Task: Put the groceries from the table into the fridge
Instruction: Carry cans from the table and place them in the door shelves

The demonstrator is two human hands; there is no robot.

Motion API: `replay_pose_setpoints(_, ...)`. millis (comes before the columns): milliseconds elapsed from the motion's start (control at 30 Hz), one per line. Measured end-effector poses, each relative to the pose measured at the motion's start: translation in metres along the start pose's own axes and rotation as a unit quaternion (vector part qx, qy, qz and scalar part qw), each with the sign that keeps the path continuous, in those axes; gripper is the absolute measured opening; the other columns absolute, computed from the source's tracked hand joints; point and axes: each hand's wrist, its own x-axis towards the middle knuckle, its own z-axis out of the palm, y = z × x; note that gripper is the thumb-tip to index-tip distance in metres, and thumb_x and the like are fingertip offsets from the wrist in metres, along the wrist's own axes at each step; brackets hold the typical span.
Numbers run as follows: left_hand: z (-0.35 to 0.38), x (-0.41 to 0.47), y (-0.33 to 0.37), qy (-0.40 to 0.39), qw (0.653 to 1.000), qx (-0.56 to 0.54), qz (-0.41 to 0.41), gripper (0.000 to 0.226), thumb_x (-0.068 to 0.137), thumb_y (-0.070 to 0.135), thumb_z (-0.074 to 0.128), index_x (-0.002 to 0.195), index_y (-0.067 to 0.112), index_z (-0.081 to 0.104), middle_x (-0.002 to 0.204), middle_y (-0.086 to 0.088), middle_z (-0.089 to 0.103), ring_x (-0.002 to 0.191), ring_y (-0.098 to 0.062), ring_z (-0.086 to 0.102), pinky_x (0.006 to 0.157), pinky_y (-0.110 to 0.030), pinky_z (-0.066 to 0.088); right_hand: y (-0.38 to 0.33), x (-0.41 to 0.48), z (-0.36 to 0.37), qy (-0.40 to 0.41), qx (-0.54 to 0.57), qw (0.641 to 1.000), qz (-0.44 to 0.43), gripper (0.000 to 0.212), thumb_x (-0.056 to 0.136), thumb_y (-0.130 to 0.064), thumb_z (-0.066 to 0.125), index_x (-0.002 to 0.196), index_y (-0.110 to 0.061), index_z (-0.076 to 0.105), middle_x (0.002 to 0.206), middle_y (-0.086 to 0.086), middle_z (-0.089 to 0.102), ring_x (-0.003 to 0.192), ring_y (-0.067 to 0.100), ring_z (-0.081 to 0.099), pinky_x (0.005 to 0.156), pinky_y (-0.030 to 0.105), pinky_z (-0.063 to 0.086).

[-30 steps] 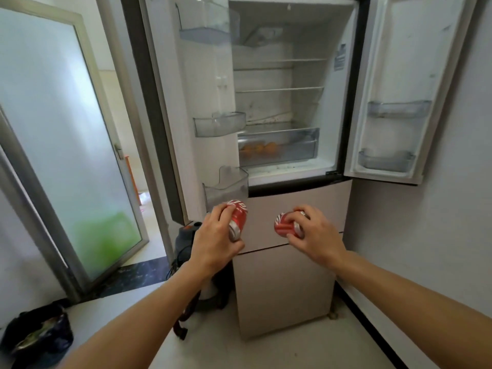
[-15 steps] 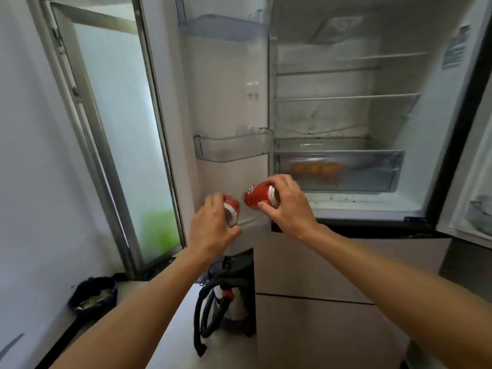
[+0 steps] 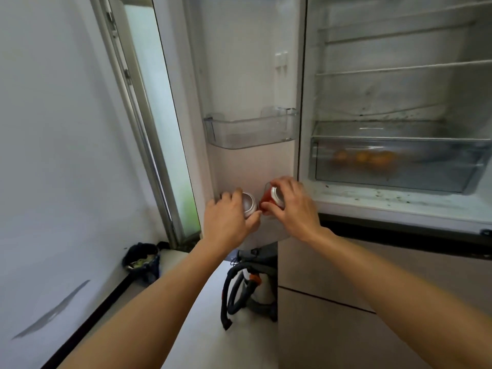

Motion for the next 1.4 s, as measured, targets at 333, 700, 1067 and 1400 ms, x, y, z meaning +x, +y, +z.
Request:
replay_pose_setpoints(333, 0.033, -0.024, -0.008, 0.104, 0.993, -0.032, 0.034, 0.071, 0.092, 0.057, 0.036, 0.141, 0.005, 0.037, 0.128, -0.017, 0.052, 0.114, -0.032, 0.051, 0.095, -0.041, 0.039, 0.015, -0.022, 0.019, 0.017, 0.012, 0.999, 0.033, 0.059, 0.094, -0.055, 0.036, 0.145, -0.026, 0.037, 0.154, 0.004, 0.029, 0.137, 0.026, 0.031, 0.104, 0.046, 0.036)
replay_pose_setpoints(700, 0.024, -0.147, -0.093, 0.036, 0.997, -0.068, -0.026, 0.037, 0.084, 0.027, 0.058, 0.116, 0.008, 0.06, 0.12, -0.011, 0.057, 0.109, -0.029, 0.055, 0.087, -0.042, 0.05, -0.083, -0.097, 0.053, 0.049, 0.062, 0.989, -0.128, 0.025, 0.086, -0.027, 0.058, 0.107, -0.014, 0.065, 0.106, 0.004, 0.061, 0.095, 0.02, 0.056, 0.07, 0.025, 0.044)
replay_pose_setpoints(1067, -0.107, -0.41, -0.278, -0.084, 0.971, 0.047, -0.22, 0.026, 0.092, 0.031, 0.05, 0.109, 0.016, 0.063, 0.101, -0.001, 0.062, 0.087, -0.02, 0.059, 0.069, -0.032, 0.048, -0.331, -0.243, 0.163, -0.264, 0.057, 0.944, -0.192, 0.036, 0.096, -0.042, 0.047, 0.125, -0.022, 0.056, 0.123, 0.001, 0.059, 0.107, 0.023, 0.058, 0.079, 0.036, 0.047)
replay_pose_setpoints(1400, -0.248, -0.617, -0.409, -0.089, 0.896, 0.142, -0.411, 0.021, 0.094, 0.033, 0.048, 0.104, 0.019, 0.059, 0.099, 0.001, 0.058, 0.089, -0.017, 0.056, 0.07, -0.033, 0.051, -0.597, -0.319, 0.215, -0.316, 0.144, 0.868, -0.354, 0.033, 0.096, -0.044, 0.045, 0.117, -0.022, 0.057, 0.111, -0.002, 0.06, 0.099, 0.019, 0.06, 0.071, 0.032, 0.051)
